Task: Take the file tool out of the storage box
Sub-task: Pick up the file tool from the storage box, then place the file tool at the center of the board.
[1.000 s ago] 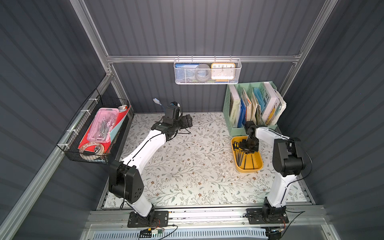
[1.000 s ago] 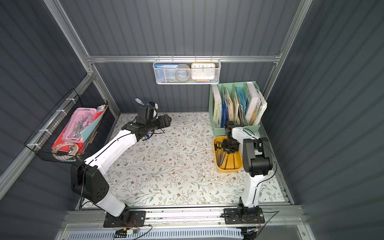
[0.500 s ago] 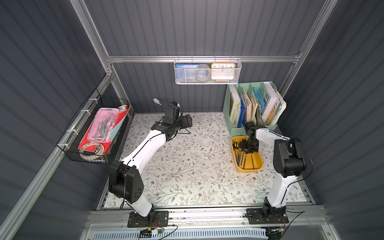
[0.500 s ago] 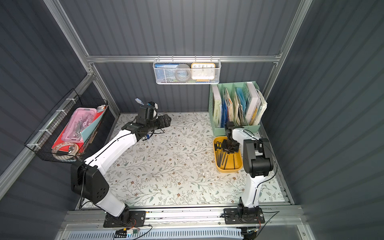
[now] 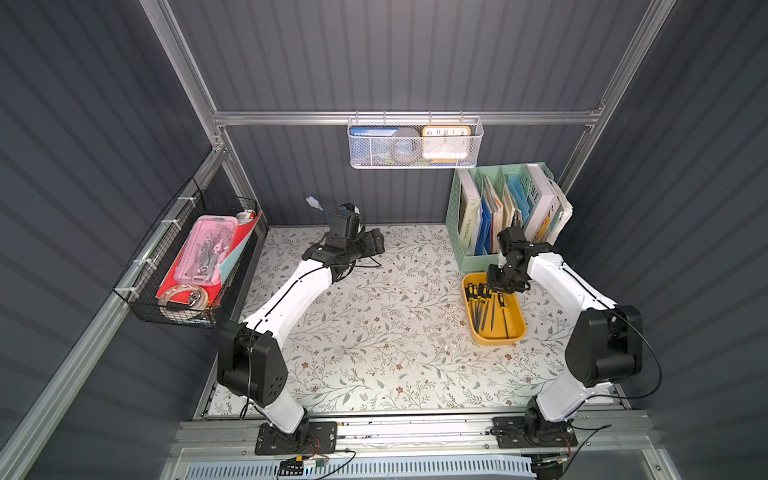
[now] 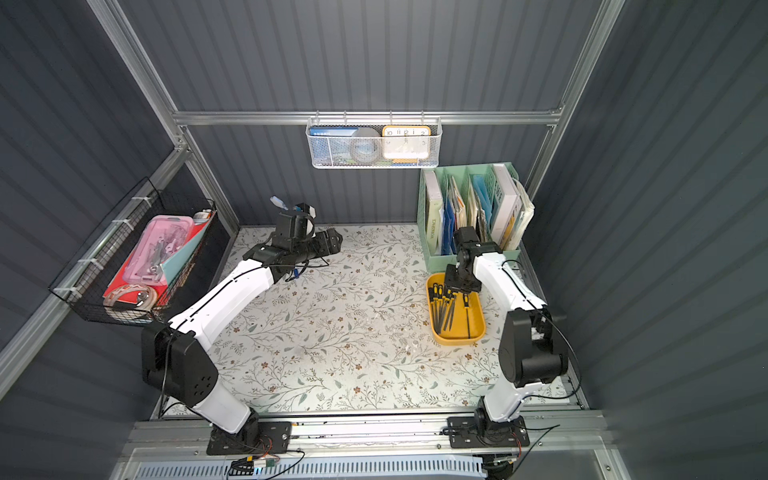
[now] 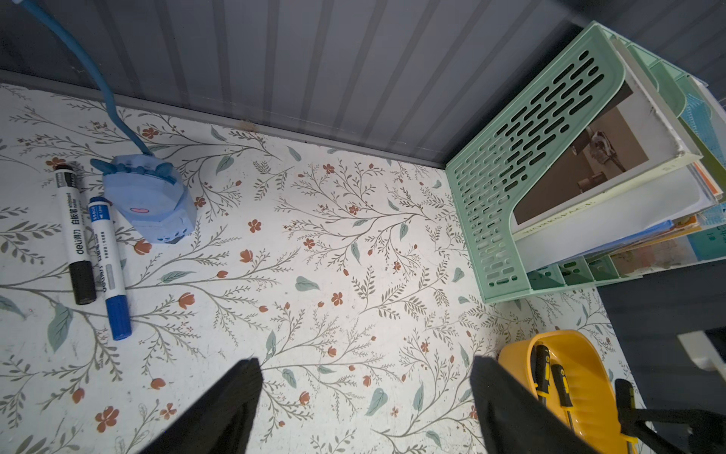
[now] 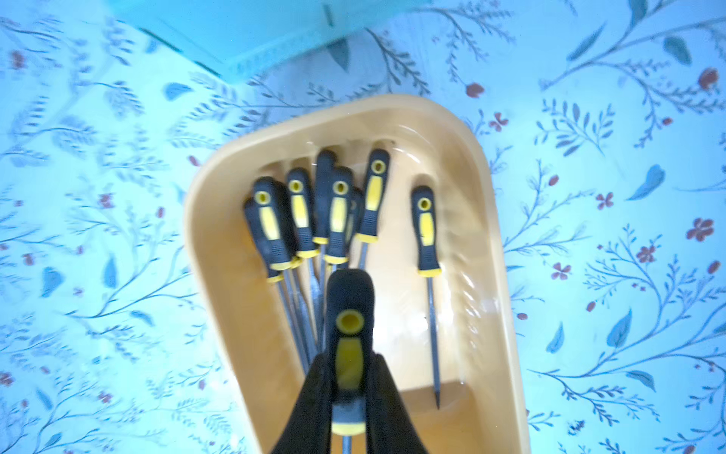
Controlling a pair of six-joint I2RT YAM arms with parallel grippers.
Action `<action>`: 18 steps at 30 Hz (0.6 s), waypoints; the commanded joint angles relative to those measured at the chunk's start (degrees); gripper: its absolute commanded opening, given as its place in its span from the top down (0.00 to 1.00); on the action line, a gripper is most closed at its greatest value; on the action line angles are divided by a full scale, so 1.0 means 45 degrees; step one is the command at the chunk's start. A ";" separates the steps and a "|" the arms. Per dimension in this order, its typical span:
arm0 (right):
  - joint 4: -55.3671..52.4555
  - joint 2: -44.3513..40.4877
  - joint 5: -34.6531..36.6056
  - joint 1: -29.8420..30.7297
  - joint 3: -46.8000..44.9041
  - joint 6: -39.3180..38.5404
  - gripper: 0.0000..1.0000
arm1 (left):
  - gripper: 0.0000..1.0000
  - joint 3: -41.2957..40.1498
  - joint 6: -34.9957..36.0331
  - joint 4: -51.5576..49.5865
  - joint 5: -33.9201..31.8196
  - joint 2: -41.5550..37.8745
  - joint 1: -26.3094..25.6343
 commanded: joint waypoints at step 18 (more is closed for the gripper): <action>0.0345 0.4397 0.0279 0.3835 0.2217 0.1554 0.99 | 0.11 0.0008 -0.0341 -0.0562 -0.0300 -0.0363 0.0022</action>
